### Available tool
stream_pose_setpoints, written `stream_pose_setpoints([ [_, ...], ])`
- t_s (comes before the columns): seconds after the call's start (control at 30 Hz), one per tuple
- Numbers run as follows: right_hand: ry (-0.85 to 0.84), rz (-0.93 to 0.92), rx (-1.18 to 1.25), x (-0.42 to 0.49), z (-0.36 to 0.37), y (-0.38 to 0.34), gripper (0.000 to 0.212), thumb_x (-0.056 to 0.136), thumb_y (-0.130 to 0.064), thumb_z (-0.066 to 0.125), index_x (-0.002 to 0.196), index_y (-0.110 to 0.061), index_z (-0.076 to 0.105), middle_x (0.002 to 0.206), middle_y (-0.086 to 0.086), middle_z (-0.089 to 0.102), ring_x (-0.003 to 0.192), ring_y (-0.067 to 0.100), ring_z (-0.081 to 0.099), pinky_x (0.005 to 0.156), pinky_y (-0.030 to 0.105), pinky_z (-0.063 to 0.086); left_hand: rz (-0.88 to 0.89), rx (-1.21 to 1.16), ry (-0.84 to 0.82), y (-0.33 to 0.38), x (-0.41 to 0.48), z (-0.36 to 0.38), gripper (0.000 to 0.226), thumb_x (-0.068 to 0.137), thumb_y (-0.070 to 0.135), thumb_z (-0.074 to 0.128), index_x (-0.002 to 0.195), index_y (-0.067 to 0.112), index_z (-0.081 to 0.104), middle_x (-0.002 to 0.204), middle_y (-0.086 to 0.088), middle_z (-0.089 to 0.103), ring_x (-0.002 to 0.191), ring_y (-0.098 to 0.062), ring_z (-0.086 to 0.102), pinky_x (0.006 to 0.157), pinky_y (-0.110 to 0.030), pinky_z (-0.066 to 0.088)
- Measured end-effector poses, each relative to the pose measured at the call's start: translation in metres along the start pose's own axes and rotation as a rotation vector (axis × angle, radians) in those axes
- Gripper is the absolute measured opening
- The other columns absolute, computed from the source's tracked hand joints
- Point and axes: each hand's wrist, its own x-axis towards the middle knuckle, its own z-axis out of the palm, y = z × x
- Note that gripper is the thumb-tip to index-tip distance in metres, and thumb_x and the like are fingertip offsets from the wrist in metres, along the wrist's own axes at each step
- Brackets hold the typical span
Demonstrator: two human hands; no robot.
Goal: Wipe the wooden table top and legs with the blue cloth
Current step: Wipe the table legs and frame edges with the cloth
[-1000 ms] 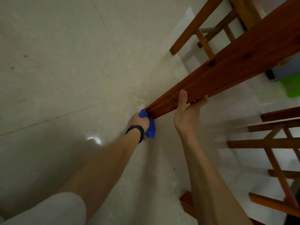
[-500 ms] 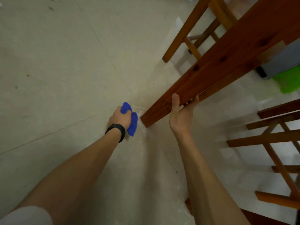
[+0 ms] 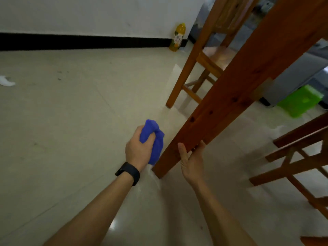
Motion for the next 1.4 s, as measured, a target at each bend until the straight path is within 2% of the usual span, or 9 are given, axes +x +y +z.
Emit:
stream_pose_setpoints([
  [0.17,-0.273,0.091,-0.164,-0.006,-0.04,0.005,0.087,0.082,-0.044,0.075,0.148,-0.036,0.02,0.152,-0.007,0.039,0.133,0.015,0.044,0.108,0.041,0.043,0.315,-0.044,-0.017,0.065,0.002,-0.007,0.018,0.099,0.037,0.055,0.11,0.053,0.055,0.096,0.023,0.066,0.091,0.004,0.062,0.078,-0.019,0.049],
  [0.3,-0.144,0.017,0.032,-0.017,-0.056,-0.02,0.082,0.067,-0.06,0.073,0.134,-0.065,0.025,0.146,-0.023,0.043,0.131,0.004,0.045,0.108,0.042,0.041,0.62,0.082,0.031,0.087,-0.016,0.006,0.033,0.098,0.04,0.052,0.13,0.034,0.051,0.104,0.013,0.059,0.083,0.001,0.058,0.067,-0.006,0.042],
  [0.43,-0.022,-0.141,0.194,-0.013,-0.066,-0.059,0.095,0.068,-0.041,0.07,0.149,-0.049,0.021,0.142,-0.027,0.044,0.129,-0.007,0.043,0.103,0.024,0.035,0.766,0.386,-0.018,0.072,-0.025,0.035,0.046,0.09,0.039,0.049,0.135,0.035,0.041,0.109,-0.007,0.054,0.065,-0.012,0.05,0.05,-0.019,0.039],
  [0.63,-0.063,-0.101,0.236,-0.022,-0.063,-0.063,0.103,0.081,-0.006,0.066,0.151,-0.05,0.005,0.155,-0.016,0.027,0.112,-0.018,0.048,0.078,0.017,0.052,0.328,1.092,-0.555,-0.035,-0.024,0.011,0.047,0.098,0.037,0.042,0.141,0.043,0.022,0.143,-0.004,0.037,0.095,-0.027,0.062,0.079,-0.037,0.055],
  [0.77,-0.088,-0.07,0.196,-0.024,-0.058,-0.045,0.105,0.083,0.001,0.065,0.152,-0.05,0.005,0.156,-0.013,0.026,0.11,-0.018,0.051,0.079,0.022,0.051,0.139,0.894,-0.439,-0.049,-0.018,-0.019,0.036,0.1,0.041,0.036,0.135,0.044,0.03,0.129,-0.002,0.053,0.093,-0.026,0.063,0.081,-0.042,0.055],
  [0.93,-0.016,-0.031,0.285,-0.022,-0.048,-0.042,0.079,0.082,-0.051,0.06,0.148,-0.055,0.017,0.152,-0.019,0.037,0.137,0.006,0.039,0.111,0.047,0.038,0.384,0.473,-0.134,-0.009,-0.027,0.0,0.042,0.098,0.03,0.05,0.134,0.042,0.032,0.126,-0.005,0.047,0.079,-0.027,0.06,0.065,-0.041,0.056],
  [1.03,-0.001,-0.015,0.326,-0.02,-0.043,-0.043,0.064,0.086,-0.067,0.047,0.144,-0.06,0.02,0.148,-0.025,0.04,0.134,0.004,0.042,0.112,0.049,0.037,0.465,0.569,-0.25,-0.016,-0.046,0.039,0.047,0.092,0.035,0.05,0.131,0.043,0.027,0.131,-0.007,0.045,0.086,-0.032,0.06,0.069,-0.042,0.055],
  [1.2,-0.017,0.03,0.283,-0.02,-0.041,-0.041,0.062,0.089,-0.071,0.042,0.143,-0.065,0.013,0.152,-0.023,0.035,0.138,0.008,0.038,0.112,0.052,0.035,0.093,1.014,-0.786,-0.112,-0.071,0.031,0.036,0.097,0.04,0.043,0.133,0.038,0.038,0.133,-0.007,0.05,0.105,-0.031,0.059,0.085,-0.033,0.044],
  [1.4,0.055,-0.015,0.081,-0.023,-0.03,-0.026,0.057,0.099,-0.06,0.03,0.148,-0.057,0.001,0.151,-0.021,0.035,0.125,-0.005,0.037,0.101,0.021,0.032,-0.116,0.713,-0.64,-0.13,-0.04,-0.002,0.016,0.094,0.037,0.045,0.109,0.04,0.043,0.103,-0.001,0.066,0.087,-0.024,0.064,0.079,-0.037,0.052],
])
